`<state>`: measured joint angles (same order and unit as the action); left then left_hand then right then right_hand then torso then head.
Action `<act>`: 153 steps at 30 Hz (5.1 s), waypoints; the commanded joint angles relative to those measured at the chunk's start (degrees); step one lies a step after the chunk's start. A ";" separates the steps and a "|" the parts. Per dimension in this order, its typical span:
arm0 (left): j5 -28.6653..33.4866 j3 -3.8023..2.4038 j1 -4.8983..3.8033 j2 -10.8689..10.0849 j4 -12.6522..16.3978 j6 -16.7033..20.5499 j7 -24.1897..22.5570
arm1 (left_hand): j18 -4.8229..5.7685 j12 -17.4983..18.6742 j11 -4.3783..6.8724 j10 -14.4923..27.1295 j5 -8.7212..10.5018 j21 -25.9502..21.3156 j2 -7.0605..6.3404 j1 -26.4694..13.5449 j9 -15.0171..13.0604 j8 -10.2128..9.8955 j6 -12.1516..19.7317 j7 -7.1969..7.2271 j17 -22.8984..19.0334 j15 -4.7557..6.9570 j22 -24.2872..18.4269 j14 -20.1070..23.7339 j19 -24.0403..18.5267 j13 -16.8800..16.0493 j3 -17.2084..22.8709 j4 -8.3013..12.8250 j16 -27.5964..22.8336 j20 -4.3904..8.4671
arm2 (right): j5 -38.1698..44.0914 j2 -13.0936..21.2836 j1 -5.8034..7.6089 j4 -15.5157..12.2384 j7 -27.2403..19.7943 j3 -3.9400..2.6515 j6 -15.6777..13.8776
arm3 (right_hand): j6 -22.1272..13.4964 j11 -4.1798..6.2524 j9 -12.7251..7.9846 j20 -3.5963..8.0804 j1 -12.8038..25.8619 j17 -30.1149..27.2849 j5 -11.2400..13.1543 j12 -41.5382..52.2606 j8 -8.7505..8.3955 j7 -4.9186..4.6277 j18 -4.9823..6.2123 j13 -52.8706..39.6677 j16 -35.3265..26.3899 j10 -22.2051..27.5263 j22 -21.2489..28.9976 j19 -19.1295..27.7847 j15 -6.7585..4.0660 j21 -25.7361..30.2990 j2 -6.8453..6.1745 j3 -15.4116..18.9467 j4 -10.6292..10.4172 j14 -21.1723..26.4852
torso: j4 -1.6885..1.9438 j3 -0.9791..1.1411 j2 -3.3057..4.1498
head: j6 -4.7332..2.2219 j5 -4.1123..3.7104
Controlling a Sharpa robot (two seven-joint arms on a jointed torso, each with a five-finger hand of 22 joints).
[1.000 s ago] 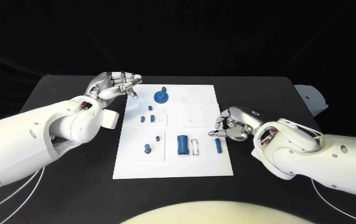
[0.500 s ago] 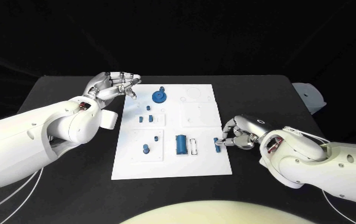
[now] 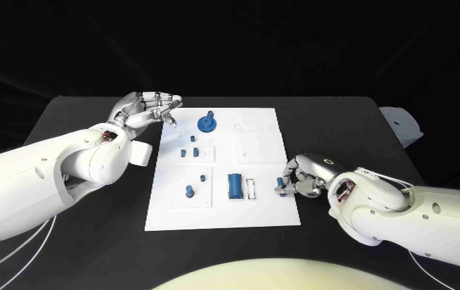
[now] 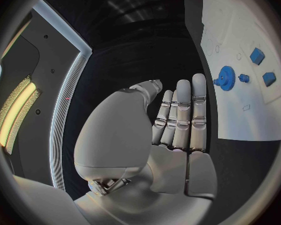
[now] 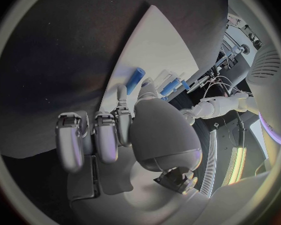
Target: Assemble the parts on the task board
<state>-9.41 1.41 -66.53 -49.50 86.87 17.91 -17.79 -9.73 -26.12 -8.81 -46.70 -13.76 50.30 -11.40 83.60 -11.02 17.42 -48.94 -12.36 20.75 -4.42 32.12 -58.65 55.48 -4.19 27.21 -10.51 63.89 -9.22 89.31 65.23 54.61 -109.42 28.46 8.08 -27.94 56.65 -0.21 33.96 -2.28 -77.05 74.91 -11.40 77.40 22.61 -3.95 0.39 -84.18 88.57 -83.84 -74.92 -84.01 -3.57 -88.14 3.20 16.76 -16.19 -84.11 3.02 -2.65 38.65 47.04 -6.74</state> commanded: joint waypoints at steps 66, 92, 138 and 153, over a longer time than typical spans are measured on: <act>0.15 -0.04 0.00 -0.12 0.46 -0.81 0.04 | -0.85 -0.69 -0.07 0.75 0.04 -0.39 0.11 -0.64 -0.18 0.56 0.44 0.10 -0.13 0.17 -0.09 0.54 -0.47 -0.04 0.41 0.31 0.49 -0.03 | -12.66 -9.76 0.39 0.29 1.95 -0.15 -0.01 | 3.75 1.55 5.03 1.01 16.24 11.64 0.26 1.55 -1.45 1.03 -0.39 0.36 0.13 -2.52 -15.08 -5.99 -1.31 -1.86 -11.99 -51.69 5.92 -5.21 | 0.01 -0.03 -0.02 | 0.90 0.99; 0.14 -0.04 0.00 -0.06 0.22 -0.75 0.18 | -0.85 -0.75 -0.09 0.82 0.04 -0.40 0.15 -0.78 -0.19 0.62 0.48 0.08 -0.14 0.15 -0.09 0.55 -0.48 -0.03 0.44 0.28 0.53 -0.04 | -10.22 -10.00 0.38 0.28 1.43 -0.16 -1.06 | 4.78 1.77 4.66 1.21 21.99 11.80 -4.48 1.77 -1.89 1.32 -0.39 0.04 0.18 -2.66 -15.08 -5.99 -1.51 -1.86 -13.54 -38.75 -0.53 -5.23 | -0.09 -0.01 -0.01 | 1.12 1.01; 6.35 0.07 0.40 1.25 -2.54 -1.83 -4.49 | -0.89 -4.27 1.30 -5.79 0.27 -1.92 0.13 -3.45 -0.53 2.10 0.52 1.14 -0.67 0.91 -0.95 1.35 -1.16 -0.78 0.04 -0.92 0.58 0.26 | -38.76 -7.48 6.68 10.60 -34.25 -0.25 -9.06 | -1.80 -0.95 3.07 -0.84 4.63 -7.73 0.27 -29.01 -6.37 -1.87 5.88 17.35 -11.12 10.98 -3.89 4.69 0.74 33.85 -13.20 -35.29 1.80 0.41 | -0.40 -0.27 -1.69 | -2.72 0.06; 15.91 0.04 1.59 7.19 -13.90 -2.20 -9.57 | -0.64 18.70 -1.74 -10.20 0.48 -39.14 -0.34 -4.05 0.13 2.38 4.38 2.11 -10.95 -4.33 -25.33 9.12 -7.31 0.56 -0.67 -1.71 -43.28 -6.99 | -75.13 -20.39 10.82 37.51 -52.69 -1.59 6.27 | -5.64 -7.25 -4.53 -8.64 -0.30 -50.67 4.32 -73.69 -15.41 -6.57 9.87 67.84 -70.53 19.05 39.45 24.58 8.47 84.61 -13.54 -42.37 2.19 22.68 | -1.64 -0.29 -4.68 | -7.92 0.86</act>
<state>3.49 1.50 -65.01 -42.70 73.55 16.64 -24.16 -9.72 -8.18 -10.30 -57.30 -13.50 12.35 -12.00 79.67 -11.07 20.09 -44.85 -10.26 9.95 -8.53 7.59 -50.20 48.35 -3.66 26.85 -12.24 21.88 -15.97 23.96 45.45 65.38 -73.09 -18.25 6.54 -27.35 51.15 -7.20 29.72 -10.55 -77.76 24.92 -7.44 3.92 7.49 -10.30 9.76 -17.45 19.40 -65.19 -36.72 -60.51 4.52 -3.81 -10.34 -25.77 -14.38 -62.43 1.44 -3.08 34.69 39.77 -5.98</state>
